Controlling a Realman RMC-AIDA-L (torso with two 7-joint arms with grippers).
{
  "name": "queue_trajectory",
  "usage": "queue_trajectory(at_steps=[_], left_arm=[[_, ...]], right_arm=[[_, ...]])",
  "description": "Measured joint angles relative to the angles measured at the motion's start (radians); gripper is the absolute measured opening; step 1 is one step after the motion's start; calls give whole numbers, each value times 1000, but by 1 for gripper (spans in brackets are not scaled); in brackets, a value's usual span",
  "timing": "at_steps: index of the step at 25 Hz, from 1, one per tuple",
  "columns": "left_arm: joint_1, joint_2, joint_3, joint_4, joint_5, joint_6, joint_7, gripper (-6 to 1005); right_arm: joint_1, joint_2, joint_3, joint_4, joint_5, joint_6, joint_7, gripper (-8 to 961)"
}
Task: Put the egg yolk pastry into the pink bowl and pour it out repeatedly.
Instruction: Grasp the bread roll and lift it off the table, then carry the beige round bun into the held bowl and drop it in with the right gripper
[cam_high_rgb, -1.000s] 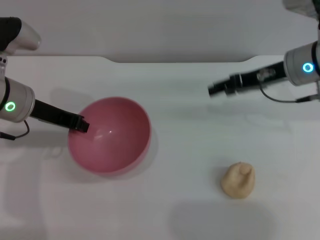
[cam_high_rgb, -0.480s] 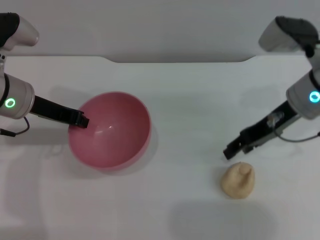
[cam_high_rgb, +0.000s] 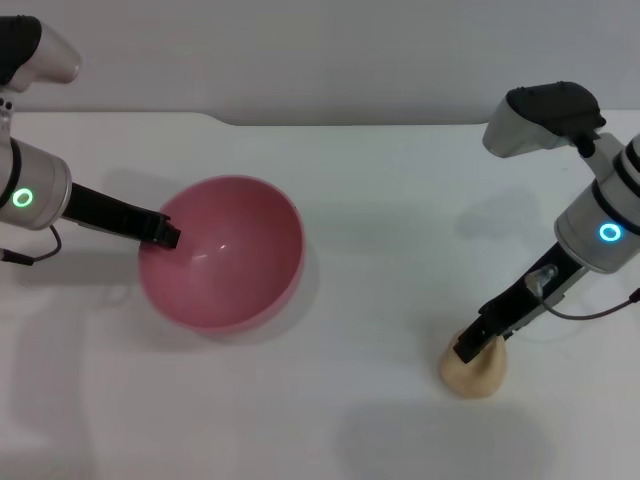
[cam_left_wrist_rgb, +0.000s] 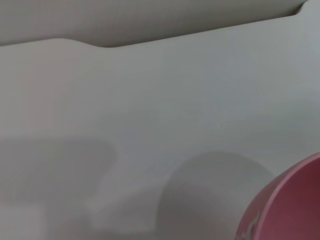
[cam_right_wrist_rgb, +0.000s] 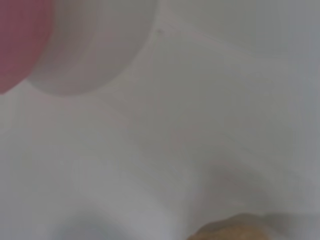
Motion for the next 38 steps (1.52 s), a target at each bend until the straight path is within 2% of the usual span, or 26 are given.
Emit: queue_trajectory(at_steps=[8,11,16,22,28,31,33,38], left_arm=[[-4,-3,0,0,0,0,-1,-2],[-5,-3,0,0,0,0,-1,-2],[-5,-4,2,0,0,0,-3,-2],[-7,-4,10,-3,-1,0,-3,-2],[-15,-5,25,-9,-1,3,-3,-2],[-29,-8,76,-10,-1,1,-18,-1],[-31,-8,89,-10,-1,0,-23,-1],[-46,-13,145,-11,-20,-12,-41,-1]], right_arm=[[2,1,-1,-6,4,14,-21,511],[-1,1,4,-6,11,13,-47,370],[-22,-5,10,-23,94,6,-118,320],[-75,-8,26,-147,179,1,-156,299],[-72,-11,85,-313,367,-61,-261,269],[-45,-4,41,-389,496,-39,-347,232],[-36,-3,23,-387,511,-28,-369,216],[8,-1,-129,-334,512,70,-398,171]])
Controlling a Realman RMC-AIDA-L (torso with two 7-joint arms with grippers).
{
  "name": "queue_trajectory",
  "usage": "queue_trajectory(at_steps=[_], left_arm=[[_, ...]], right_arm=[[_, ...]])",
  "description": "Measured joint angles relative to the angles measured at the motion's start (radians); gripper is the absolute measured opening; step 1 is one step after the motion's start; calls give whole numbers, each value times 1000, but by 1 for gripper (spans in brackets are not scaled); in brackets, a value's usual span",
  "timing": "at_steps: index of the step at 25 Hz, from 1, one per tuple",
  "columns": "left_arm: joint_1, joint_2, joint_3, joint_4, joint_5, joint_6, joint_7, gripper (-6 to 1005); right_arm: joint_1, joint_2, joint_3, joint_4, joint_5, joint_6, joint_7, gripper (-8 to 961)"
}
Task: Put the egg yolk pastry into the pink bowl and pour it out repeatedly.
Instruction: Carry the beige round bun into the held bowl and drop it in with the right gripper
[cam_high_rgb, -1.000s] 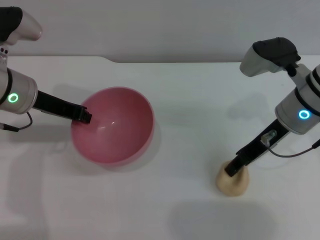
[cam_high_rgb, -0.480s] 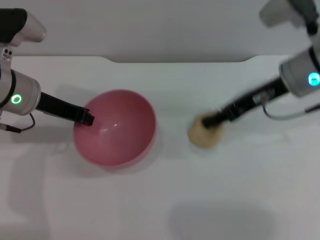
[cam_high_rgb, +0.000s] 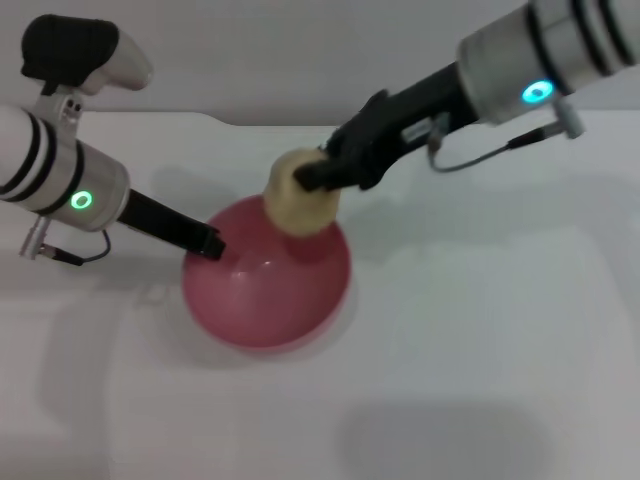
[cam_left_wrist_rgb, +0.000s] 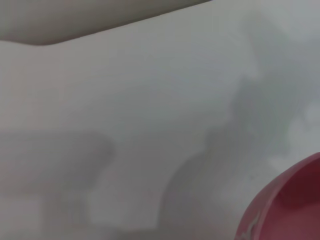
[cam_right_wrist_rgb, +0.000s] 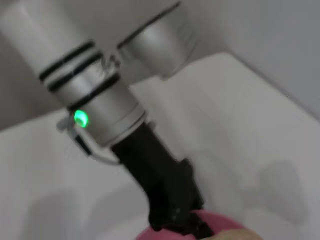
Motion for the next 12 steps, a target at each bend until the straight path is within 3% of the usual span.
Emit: queue_trajectory(at_steps=[2,7,12], left_arm=[[-3,0,17,0,-24,-3,-1,-1],[-12,2,27,0,-45,-21,-1,-1],[-12,2,27,0,-44,-39,-8,0]], right_arm=[[19,0,-48,37,-8,20,5,142],[47,0,-103,82,-16,27,16,223],[26,-2,-102,36,-42,24,85,304]])
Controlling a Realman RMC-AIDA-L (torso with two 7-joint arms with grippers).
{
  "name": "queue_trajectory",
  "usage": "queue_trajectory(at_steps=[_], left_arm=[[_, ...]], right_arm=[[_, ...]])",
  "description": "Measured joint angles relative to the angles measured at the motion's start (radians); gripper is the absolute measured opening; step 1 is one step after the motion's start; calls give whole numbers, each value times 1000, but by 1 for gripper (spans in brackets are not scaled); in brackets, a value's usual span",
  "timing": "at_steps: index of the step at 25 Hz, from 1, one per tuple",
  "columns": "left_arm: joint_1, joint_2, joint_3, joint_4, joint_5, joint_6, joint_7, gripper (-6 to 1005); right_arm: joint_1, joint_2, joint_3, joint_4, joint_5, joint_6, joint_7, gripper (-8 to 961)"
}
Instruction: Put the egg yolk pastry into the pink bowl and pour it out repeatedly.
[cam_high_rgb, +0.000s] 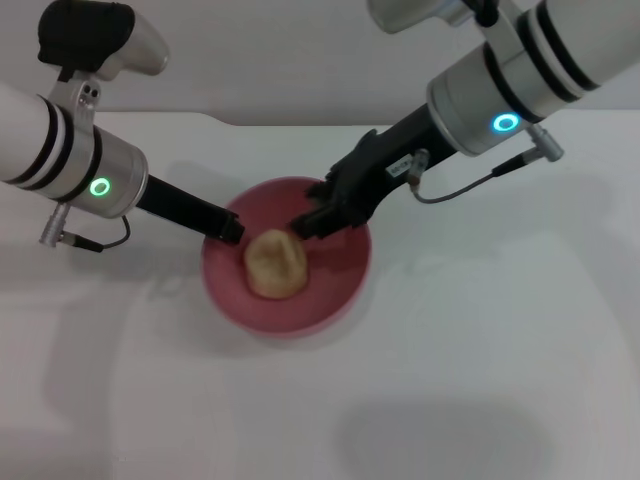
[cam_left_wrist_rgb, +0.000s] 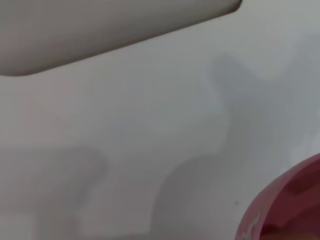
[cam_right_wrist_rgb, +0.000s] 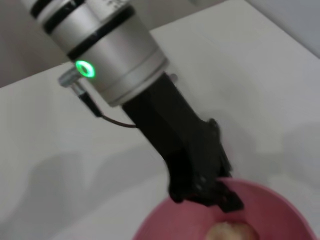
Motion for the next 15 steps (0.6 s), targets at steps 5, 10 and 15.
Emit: queue_trajectory(at_steps=[5,10,15], left_arm=[[14,2,9,0,0,-72,1,0],[69,2,70,11,-83,-225,49,0],[132,2,133,20,-217,-372,164,0]], right_arm=[[-52,0,68,-68,-83,26,91,413],[-135,-6,293,-81,-133,59,121,436],[-241,-10,512,-80,-136,52,122,437]])
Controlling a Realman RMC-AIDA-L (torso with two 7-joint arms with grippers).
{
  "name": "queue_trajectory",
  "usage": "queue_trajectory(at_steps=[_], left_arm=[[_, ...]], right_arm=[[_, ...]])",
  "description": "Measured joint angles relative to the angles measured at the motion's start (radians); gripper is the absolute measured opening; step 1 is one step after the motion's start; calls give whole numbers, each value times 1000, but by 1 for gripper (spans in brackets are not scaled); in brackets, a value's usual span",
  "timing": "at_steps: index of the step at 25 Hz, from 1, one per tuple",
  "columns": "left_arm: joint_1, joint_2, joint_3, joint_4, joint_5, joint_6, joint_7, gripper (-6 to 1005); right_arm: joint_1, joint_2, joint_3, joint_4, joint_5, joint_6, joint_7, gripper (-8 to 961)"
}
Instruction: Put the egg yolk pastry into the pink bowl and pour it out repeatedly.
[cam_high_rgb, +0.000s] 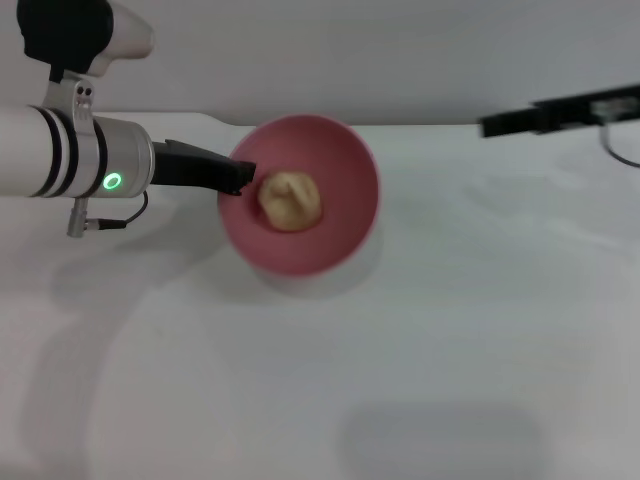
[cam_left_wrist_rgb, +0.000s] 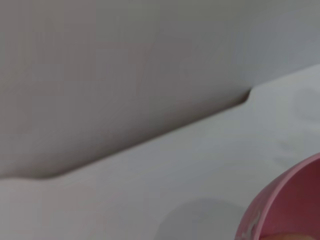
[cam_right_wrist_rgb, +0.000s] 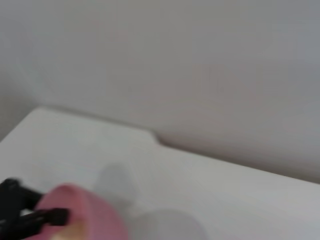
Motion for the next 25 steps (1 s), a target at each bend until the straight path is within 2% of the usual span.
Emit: queue_trajectory(at_steps=[2,6,9,13,14,16,17,19,20,22,25], left_arm=[[29,-1,27,18,-46,-55,41,0],[145,1,173,132,-134,-245,175,0],[251,1,353,230,-139,-486,308,-1],[322,2,567,237,-125,-857,475,-1],[326,2,605,221,-122,-931,502,-1],[325,0,726,147,-103,-1186,567,-1],[321,-1,763,120,-93,-1269,581,-1],[291,-5,882,-3,-39,-1540,618,-1],[279,-6,911,-41,-27,-1606,623,-1],[236,-9,1005,-165,-2,-1827,626,-1],[219,-9,1049,-210,1,-1928,635,-1]], right_arm=[[-40,0,68,2,-3,-2,-7,437],[-85,0,175,23,-14,3,-12,436],[-102,1,211,28,-16,5,-14,436],[-108,2,218,34,-17,6,-16,436],[-108,2,218,37,-17,6,-16,436],[-108,3,217,41,-17,6,-17,436],[-108,3,217,43,-17,6,-17,436],[-108,4,216,45,-17,6,-17,436],[-108,4,216,47,-17,6,-17,436],[-109,5,216,52,-15,6,-17,436],[-109,5,215,58,-12,1,-17,436]])
